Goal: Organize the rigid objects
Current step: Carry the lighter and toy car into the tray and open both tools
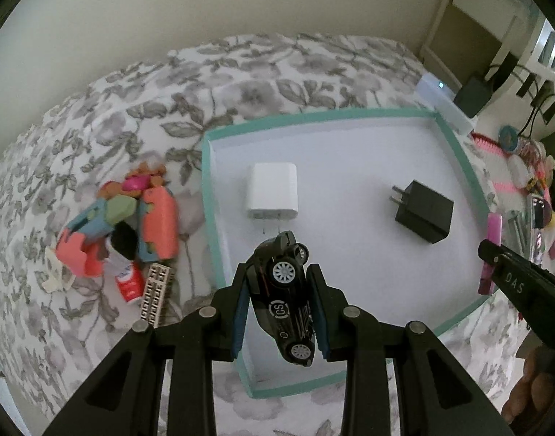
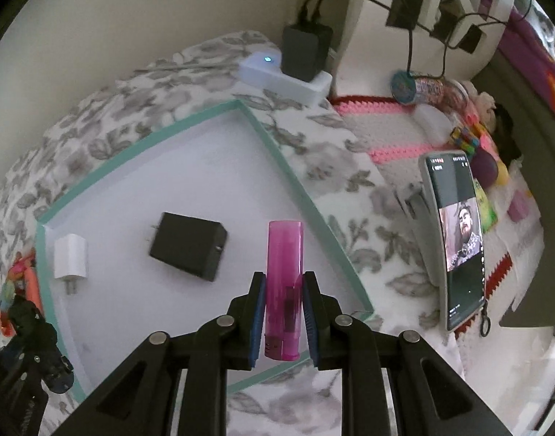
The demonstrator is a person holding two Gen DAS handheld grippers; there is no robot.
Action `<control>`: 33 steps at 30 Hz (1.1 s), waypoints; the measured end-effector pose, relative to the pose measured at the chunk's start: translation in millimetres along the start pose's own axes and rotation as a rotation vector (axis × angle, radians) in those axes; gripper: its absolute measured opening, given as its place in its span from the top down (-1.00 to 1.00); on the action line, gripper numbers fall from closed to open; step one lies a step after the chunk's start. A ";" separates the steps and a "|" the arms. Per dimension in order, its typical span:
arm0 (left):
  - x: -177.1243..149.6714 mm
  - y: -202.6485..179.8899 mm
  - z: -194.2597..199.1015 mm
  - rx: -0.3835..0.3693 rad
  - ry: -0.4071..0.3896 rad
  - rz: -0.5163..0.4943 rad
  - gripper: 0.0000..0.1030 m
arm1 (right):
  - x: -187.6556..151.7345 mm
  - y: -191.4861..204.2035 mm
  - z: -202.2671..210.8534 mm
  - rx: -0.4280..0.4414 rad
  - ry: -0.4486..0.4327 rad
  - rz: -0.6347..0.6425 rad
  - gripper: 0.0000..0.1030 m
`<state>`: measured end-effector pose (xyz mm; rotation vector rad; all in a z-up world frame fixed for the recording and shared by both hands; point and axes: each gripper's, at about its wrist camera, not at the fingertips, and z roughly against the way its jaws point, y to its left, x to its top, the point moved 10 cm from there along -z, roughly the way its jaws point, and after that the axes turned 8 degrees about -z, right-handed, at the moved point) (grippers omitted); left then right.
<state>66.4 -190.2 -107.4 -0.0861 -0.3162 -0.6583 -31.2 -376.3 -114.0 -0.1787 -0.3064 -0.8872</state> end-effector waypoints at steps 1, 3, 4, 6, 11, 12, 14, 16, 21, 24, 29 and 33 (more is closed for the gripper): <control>-0.7 -0.8 -2.6 0.003 0.006 -0.001 0.37 | -0.8 -1.0 -3.5 -0.003 0.008 0.001 0.59; -1.5 -1.6 -6.1 0.005 0.013 -0.004 0.37 | -4.3 -1.6 -9.5 -0.007 0.025 0.005 0.59; -1.9 -1.8 -7.8 0.007 0.017 -0.004 0.37 | -7.0 -2.4 -12.1 -0.009 0.034 0.005 0.59; -3.3 -1.9 -12.8 0.010 0.029 -0.006 0.37 | -12.3 -3.1 -20.1 -0.012 0.055 0.006 0.59; -5.4 -1.6 -18.0 0.008 0.047 -0.005 0.36 | -20.6 -0.5 -30.3 -0.008 0.091 0.015 0.59; -5.2 -1.8 -17.5 0.010 0.045 -0.006 0.36 | -21.5 0.0 -30.8 -0.008 0.094 0.017 0.59; -4.9 -1.7 -16.7 0.009 0.043 -0.005 0.36 | -21.8 0.8 -30.6 -0.008 0.096 0.018 0.59; -3.6 -1.5 -15.4 0.009 0.040 -0.007 0.28 | -21.7 2.4 -29.2 -0.006 0.096 0.020 0.58; 0.6 1.8 -6.4 0.014 0.014 -0.004 -0.01 | -19.6 6.4 -24.5 0.003 0.086 0.022 0.56; 3.4 7.1 0.2 0.025 -0.004 0.006 -0.04 | -14.9 9.5 -19.2 0.004 0.070 0.025 0.32; 9.6 27.2 15.1 0.048 -0.053 0.058 -0.49 | -7.0 18.8 0.8 0.025 0.008 0.035 -0.15; 11.5 50.5 27.3 0.076 -0.093 0.117 -0.53 | 0.9 28.5 14.6 0.038 -0.045 0.065 -0.31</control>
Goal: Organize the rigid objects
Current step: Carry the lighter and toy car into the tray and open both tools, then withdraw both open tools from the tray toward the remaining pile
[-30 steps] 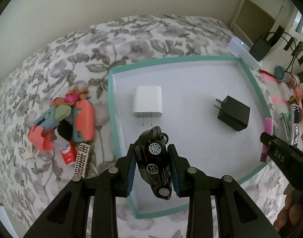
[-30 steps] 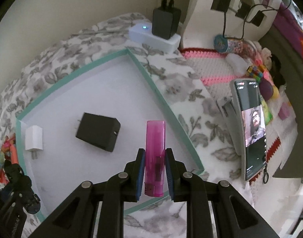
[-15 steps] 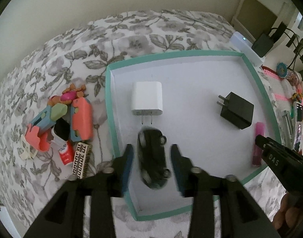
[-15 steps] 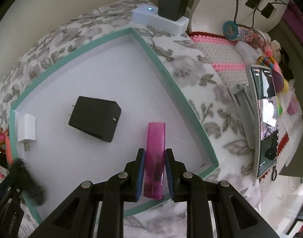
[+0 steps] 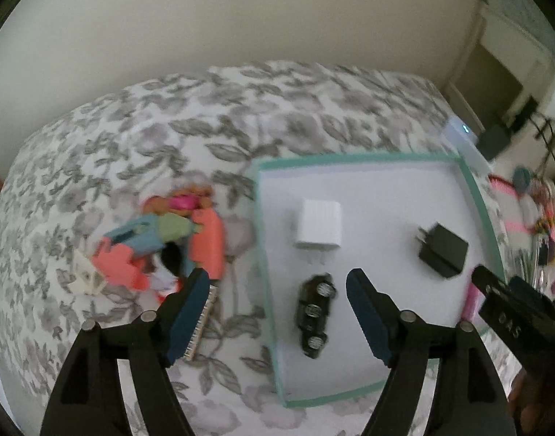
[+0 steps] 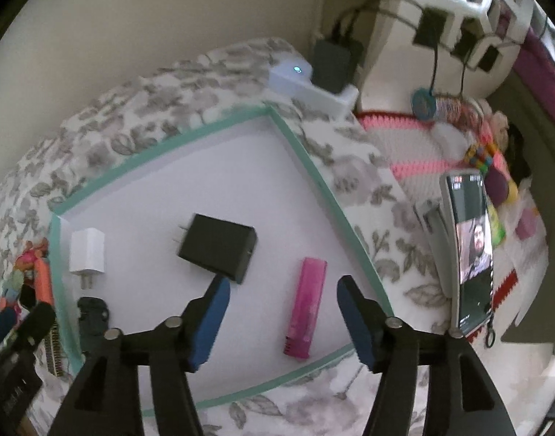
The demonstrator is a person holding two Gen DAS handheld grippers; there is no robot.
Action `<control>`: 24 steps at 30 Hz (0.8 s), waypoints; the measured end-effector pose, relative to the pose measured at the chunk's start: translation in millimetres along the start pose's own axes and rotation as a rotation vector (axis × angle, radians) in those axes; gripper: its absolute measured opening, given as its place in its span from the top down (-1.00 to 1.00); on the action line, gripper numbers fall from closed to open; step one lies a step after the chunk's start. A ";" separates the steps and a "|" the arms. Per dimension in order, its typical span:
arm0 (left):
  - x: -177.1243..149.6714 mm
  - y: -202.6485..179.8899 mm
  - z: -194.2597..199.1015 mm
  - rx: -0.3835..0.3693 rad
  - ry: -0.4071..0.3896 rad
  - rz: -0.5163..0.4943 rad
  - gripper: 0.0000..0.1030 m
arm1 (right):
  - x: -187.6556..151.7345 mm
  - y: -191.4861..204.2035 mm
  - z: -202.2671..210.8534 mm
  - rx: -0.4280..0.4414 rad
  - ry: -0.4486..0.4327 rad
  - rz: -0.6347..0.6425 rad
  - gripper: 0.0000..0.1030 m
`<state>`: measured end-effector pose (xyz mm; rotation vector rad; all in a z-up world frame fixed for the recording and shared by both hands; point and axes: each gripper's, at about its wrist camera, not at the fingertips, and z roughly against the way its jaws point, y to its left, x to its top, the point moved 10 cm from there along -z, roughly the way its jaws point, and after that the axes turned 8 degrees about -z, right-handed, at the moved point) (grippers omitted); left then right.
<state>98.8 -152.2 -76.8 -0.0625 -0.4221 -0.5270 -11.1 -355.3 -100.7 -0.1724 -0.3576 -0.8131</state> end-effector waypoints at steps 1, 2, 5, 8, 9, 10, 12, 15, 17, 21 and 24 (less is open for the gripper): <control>0.7 5.1 1.8 0.007 -0.007 0.010 -0.54 | 1.0 3.3 2.2 0.006 -0.006 0.007 -0.34; 1.6 12.9 4.0 0.016 -0.015 0.026 -0.54 | 1.5 7.2 4.1 0.012 -0.011 0.017 -0.40; 3.1 35.0 8.8 0.045 -0.033 0.074 -0.66 | -0.1 16.0 7.0 0.013 -0.022 0.044 -0.55; 2.7 57.6 12.9 0.078 -0.049 0.121 -0.74 | -5.3 25.7 6.9 0.017 -0.018 0.074 -0.56; 1.9 67.2 14.1 0.089 -0.053 0.141 -0.74 | -7.4 29.0 6.7 0.021 -0.015 0.082 -0.58; 0.7 77.2 15.1 0.101 -0.057 0.160 -0.74 | -9.3 33.3 6.5 0.026 -0.013 0.091 -0.62; -2.8 94.4 16.1 0.123 -0.060 0.195 -0.74 | -13.3 44.5 7.4 0.041 -0.012 0.118 -0.70; -10.8 125.9 17.2 0.170 -0.059 0.252 -0.74 | -20.8 65.7 11.5 0.066 -0.015 0.163 -0.74; -17.9 145.3 16.6 0.195 -0.048 0.287 -0.75 | -28.1 83.8 14.2 0.100 -0.010 0.195 -0.74; -33.4 176.3 14.3 0.227 -0.021 0.340 -0.75 | -42.9 115.4 18.2 0.149 0.005 0.254 -0.74; -43.5 194.8 14.7 0.236 -0.013 0.376 -0.75 | -53.0 137.2 20.8 0.175 0.010 0.300 -0.74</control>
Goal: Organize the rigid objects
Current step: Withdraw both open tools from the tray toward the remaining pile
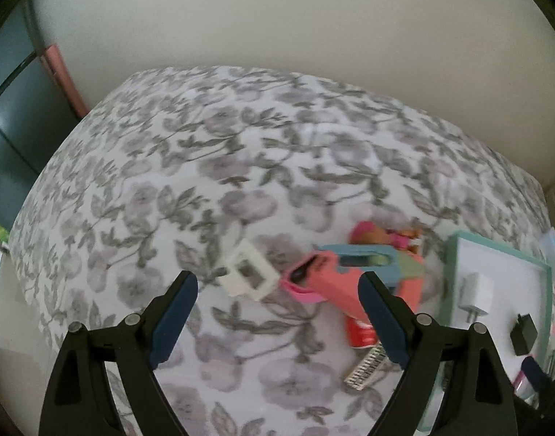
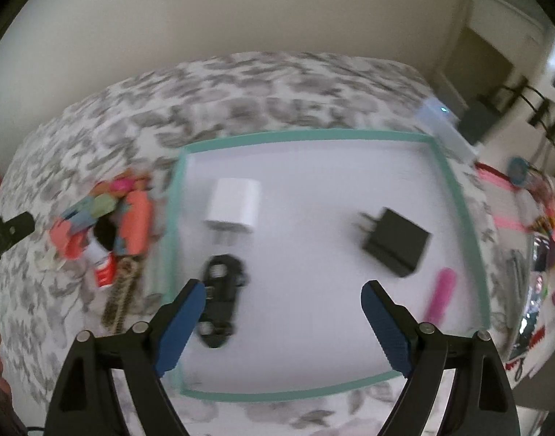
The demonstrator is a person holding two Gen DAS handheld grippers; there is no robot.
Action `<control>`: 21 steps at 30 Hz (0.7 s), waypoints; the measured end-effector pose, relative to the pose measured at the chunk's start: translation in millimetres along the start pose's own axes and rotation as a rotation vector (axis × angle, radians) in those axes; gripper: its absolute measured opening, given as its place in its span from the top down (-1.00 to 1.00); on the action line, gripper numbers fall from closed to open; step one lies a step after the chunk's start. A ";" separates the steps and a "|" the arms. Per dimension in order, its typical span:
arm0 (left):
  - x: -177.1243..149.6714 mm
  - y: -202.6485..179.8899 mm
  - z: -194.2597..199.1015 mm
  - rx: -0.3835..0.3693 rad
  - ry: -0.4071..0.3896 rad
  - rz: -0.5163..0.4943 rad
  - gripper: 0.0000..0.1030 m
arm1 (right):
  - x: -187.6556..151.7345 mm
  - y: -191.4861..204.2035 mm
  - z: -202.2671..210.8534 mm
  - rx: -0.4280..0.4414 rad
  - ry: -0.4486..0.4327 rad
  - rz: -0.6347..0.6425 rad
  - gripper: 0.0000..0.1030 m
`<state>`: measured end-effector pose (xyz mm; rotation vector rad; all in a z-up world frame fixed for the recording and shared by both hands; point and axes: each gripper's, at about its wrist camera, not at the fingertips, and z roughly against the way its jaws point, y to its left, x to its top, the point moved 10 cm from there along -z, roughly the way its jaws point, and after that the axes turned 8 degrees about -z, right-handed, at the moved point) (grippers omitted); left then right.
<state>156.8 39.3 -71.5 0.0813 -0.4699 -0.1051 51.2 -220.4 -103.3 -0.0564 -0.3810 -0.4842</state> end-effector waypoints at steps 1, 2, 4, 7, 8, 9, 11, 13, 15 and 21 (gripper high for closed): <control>-0.5 5.2 -0.6 0.005 0.000 0.008 -0.75 | -1.2 7.9 -0.5 0.015 0.004 0.012 -0.74; -0.8 11.1 -1.2 0.010 -0.001 0.017 -0.75 | -2.4 16.5 -1.1 0.031 0.007 0.023 -0.74; -0.2 21.7 -3.3 0.022 -0.002 0.031 -0.76 | -3.4 30.8 -2.6 0.055 0.012 0.039 -0.74; 0.4 35.5 -6.7 0.024 -0.002 0.063 -0.81 | -4.6 46.7 -3.7 0.087 0.017 0.049 -0.92; 0.4 40.4 -8.2 0.020 0.000 0.076 -0.85 | -4.5 51.9 -3.9 0.095 0.017 0.051 -0.94; 0.2 43.1 -9.2 0.017 0.001 0.085 -0.88 | -4.1 55.1 -4.5 0.101 0.017 0.051 -0.94; 0.6 47.6 -10.4 0.009 0.002 0.098 -0.88 | -4.8 61.8 -5.1 0.112 0.023 0.049 -0.94; 0.3 51.5 -12.1 0.007 0.003 0.104 -0.88 | -4.7 67.7 -6.6 0.119 0.026 0.050 -0.94; -0.5 54.2 -13.9 0.007 0.007 0.110 -0.89 | -4.5 75.3 -8.2 0.125 0.029 0.061 -0.94; -1.6 60.8 -20.3 -0.010 0.015 0.133 -0.89 | -5.6 97.1 -12.9 0.146 0.044 0.087 -0.94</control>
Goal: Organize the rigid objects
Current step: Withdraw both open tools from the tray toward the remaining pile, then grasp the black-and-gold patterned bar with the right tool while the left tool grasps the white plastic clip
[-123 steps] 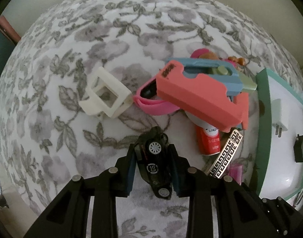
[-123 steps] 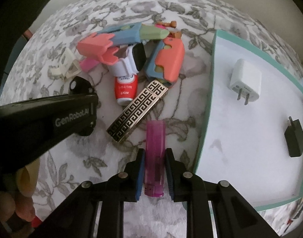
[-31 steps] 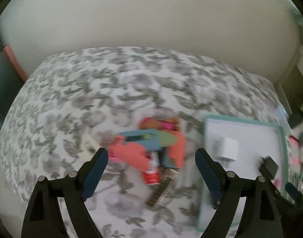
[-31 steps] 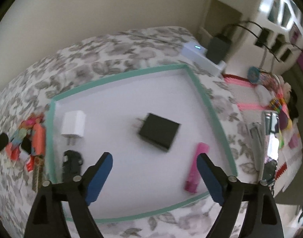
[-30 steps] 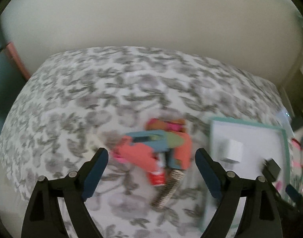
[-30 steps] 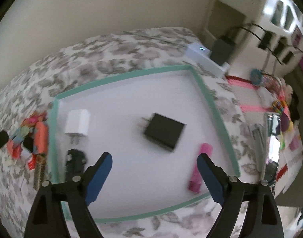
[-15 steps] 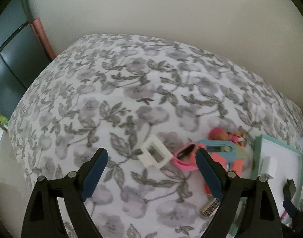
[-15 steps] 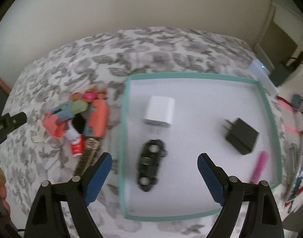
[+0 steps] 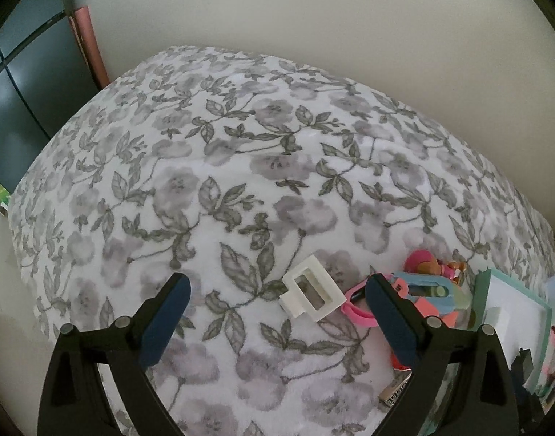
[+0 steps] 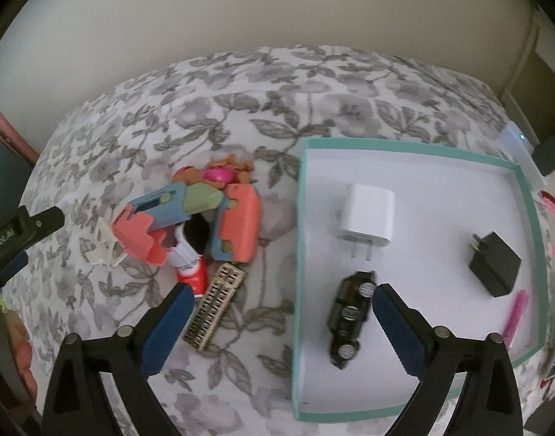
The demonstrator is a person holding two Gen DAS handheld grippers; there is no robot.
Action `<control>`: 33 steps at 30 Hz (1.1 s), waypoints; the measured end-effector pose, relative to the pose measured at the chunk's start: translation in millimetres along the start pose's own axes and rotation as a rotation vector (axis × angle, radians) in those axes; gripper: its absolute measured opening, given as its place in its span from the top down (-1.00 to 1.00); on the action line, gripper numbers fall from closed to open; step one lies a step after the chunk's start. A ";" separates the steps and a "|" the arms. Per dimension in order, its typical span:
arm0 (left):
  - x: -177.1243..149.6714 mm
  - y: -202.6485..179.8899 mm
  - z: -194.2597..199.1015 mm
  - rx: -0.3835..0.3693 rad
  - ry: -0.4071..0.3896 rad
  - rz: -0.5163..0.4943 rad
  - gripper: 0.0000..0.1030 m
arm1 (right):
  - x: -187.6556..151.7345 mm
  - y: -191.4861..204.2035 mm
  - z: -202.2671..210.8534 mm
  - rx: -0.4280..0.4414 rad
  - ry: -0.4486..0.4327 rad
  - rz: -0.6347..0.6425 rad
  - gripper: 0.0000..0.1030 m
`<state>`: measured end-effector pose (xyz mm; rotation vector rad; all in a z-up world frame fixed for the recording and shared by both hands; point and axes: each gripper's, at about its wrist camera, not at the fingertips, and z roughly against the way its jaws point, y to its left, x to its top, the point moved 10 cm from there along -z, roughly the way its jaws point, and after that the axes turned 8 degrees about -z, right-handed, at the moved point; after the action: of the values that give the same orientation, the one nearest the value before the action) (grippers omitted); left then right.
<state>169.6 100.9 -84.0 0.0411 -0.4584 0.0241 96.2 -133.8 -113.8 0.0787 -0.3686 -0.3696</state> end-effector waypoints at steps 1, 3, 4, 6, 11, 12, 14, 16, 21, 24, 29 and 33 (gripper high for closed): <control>-0.4 -0.3 -1.0 -0.003 0.003 -0.003 -0.89 | -0.3 4.0 -1.7 0.003 0.003 0.007 -0.94; -1.7 -1.3 -4.5 -0.007 0.013 -0.013 -0.89 | -2.1 13.1 -5.8 0.012 0.014 0.026 -0.94; -2.5 -1.7 -6.2 -0.007 0.019 -0.019 -0.89 | -3.2 17.3 -7.9 0.017 0.019 0.034 -0.94; -4.5 -2.2 -10.6 -0.009 0.033 -0.028 -0.89 | -5.8 25.1 -12.1 0.030 0.031 0.047 -0.94; -8.4 -3.1 -18.5 -0.021 0.053 -0.033 -0.89 | -16.0 37.4 -27.4 0.026 0.063 0.076 -0.94; -9.3 -3.2 -20.0 -0.022 0.058 -0.034 -0.89 | -18.4 38.6 -30.3 0.022 0.071 0.084 -0.94; -10.7 -3.3 -22.8 -0.023 0.065 -0.037 -0.89 | -20.5 41.2 -34.1 -0.009 0.063 0.115 -0.96; -11.9 -3.4 -25.4 -0.026 0.073 -0.038 -0.89 | -21.6 42.3 -35.8 -0.032 0.058 0.133 -0.96; -15.0 -1.9 -32.5 -0.036 0.090 -0.026 -0.89 | -21.6 42.5 -36.2 -0.051 0.049 0.147 -0.95; -16.5 -0.1 -38.4 -0.039 0.102 -0.013 -0.89 | -19.8 46.1 -30.8 -0.043 0.033 0.154 -0.92; -18.7 1.4 -46.9 -0.048 0.118 0.004 -0.89 | -25.5 55.7 -37.0 -0.015 0.056 0.174 -0.85; -17.0 1.4 -51.7 -0.053 0.120 0.008 -0.89 | -30.7 55.7 -47.0 -0.014 0.085 0.170 -0.75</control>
<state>177.2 104.4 -137.7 -0.0143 -0.3391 0.0223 105.6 -70.3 -160.0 0.0484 -0.2865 -0.2003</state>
